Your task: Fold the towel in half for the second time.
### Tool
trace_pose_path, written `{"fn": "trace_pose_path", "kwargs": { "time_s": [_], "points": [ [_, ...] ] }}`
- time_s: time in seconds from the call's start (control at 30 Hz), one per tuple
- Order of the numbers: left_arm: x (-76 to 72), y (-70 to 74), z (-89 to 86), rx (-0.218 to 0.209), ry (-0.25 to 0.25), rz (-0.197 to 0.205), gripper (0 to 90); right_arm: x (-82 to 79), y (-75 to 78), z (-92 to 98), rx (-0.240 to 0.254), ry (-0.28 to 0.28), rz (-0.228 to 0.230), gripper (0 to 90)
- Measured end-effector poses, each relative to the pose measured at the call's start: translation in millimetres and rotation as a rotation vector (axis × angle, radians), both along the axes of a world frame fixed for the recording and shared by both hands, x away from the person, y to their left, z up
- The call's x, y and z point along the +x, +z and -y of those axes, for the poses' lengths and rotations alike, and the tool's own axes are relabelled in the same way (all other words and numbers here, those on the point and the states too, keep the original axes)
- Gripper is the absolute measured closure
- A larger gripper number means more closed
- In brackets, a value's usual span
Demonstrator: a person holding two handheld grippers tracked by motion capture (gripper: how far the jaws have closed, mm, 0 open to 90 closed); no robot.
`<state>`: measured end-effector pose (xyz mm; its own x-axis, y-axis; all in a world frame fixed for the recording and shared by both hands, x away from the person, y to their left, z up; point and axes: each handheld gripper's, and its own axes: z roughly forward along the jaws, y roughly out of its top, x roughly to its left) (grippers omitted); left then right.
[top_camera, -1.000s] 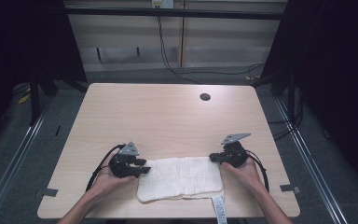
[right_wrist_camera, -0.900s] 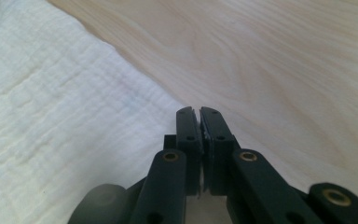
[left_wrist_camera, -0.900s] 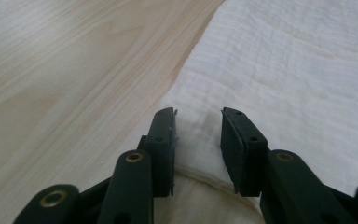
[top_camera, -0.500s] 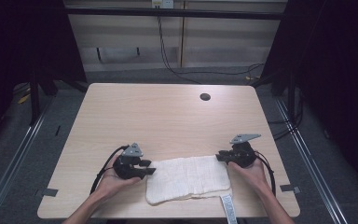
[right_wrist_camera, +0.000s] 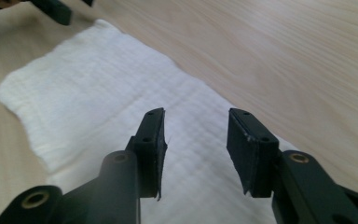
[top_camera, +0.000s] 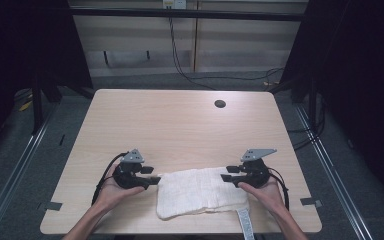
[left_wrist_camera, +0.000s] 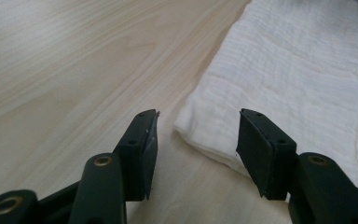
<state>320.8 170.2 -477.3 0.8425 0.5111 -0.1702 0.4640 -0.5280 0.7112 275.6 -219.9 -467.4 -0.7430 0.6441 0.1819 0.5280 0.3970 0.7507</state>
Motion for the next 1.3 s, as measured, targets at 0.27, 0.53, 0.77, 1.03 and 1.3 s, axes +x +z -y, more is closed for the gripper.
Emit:
{"fn": "trace_pose_path", "kwargs": {
  "time_s": [0.27,0.53,0.77,1.03,1.3],
  "points": [
    [28.9,9.6,11.1,-0.043,0.003,-0.008,54.0,-10.7,9.8,-35.4,0.011,0.071,0.000,55.2],
    [30.2,4.0,15.3,-0.057,-0.039,-0.031,53.1,-18.1,14.7,-102.4,0.001,0.249,-0.043,53.9],
    [18.0,0.2,-2.2,-0.026,-0.006,-0.008,49.8,-25.1,12.1,-140.1,-0.015,0.328,-0.063,54.6],
    [19.8,-2.9,-0.7,-0.022,0.005,-0.003,46.7,-27.0,-5.9,-162.1,-0.033,0.355,-0.095,55.3],
    [19.6,-10.3,7.8,0.008,-0.006,-0.009,44.6,-34.5,-23.2,-179.0,-0.084,0.405,-0.101,57.5]
  ]
}}
